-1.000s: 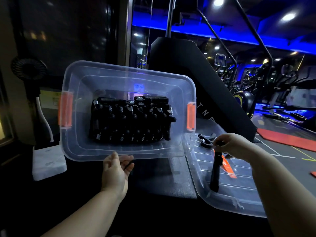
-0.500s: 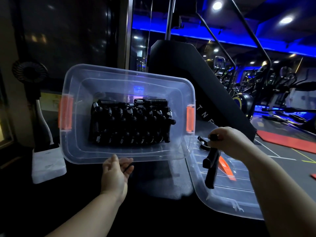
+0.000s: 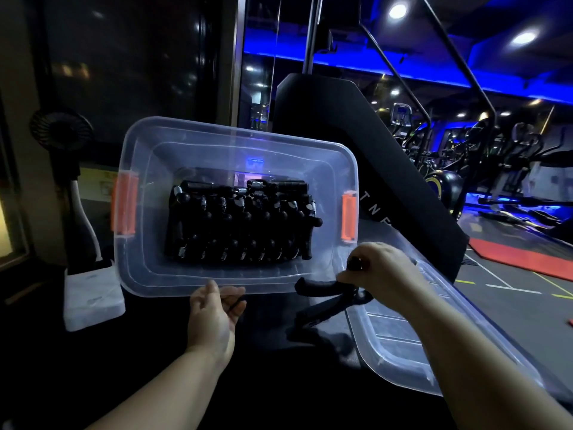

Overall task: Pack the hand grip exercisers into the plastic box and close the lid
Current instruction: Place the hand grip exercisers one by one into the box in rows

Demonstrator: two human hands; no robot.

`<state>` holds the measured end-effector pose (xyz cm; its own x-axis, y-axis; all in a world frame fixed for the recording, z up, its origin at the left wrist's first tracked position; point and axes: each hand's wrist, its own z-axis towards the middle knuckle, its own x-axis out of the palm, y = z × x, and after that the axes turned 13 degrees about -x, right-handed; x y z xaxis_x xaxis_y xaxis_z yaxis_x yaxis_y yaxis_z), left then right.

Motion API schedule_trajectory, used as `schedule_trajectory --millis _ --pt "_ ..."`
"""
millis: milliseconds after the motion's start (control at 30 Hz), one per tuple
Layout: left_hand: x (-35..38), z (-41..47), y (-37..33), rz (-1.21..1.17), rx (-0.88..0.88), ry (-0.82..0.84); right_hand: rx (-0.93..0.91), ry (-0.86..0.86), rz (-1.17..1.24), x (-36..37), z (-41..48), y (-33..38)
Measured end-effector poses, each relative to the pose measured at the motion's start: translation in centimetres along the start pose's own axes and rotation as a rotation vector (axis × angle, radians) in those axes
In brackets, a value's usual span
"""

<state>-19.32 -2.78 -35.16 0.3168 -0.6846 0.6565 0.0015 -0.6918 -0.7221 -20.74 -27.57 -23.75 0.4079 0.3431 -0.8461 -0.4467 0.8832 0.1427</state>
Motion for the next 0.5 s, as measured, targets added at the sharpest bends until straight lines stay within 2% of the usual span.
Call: schedule_trajectory --millis 200,333,500 --pt "0.1 -0.1 0.0 -0.006 -0.01 -0.01 0.057 0.048 0.046 1.8 -0.1 -0.9" --pt "0.3 -0.2 -0.2 -0.005 -0.013 -0.019 0.114 0.241 0.032 2.5 0.2 -1.2" --pt "0.3 -0.4 -0.2 -0.004 -0.018 -0.016 0.076 0.342 0.015 2.7 -0.2 -0.2"
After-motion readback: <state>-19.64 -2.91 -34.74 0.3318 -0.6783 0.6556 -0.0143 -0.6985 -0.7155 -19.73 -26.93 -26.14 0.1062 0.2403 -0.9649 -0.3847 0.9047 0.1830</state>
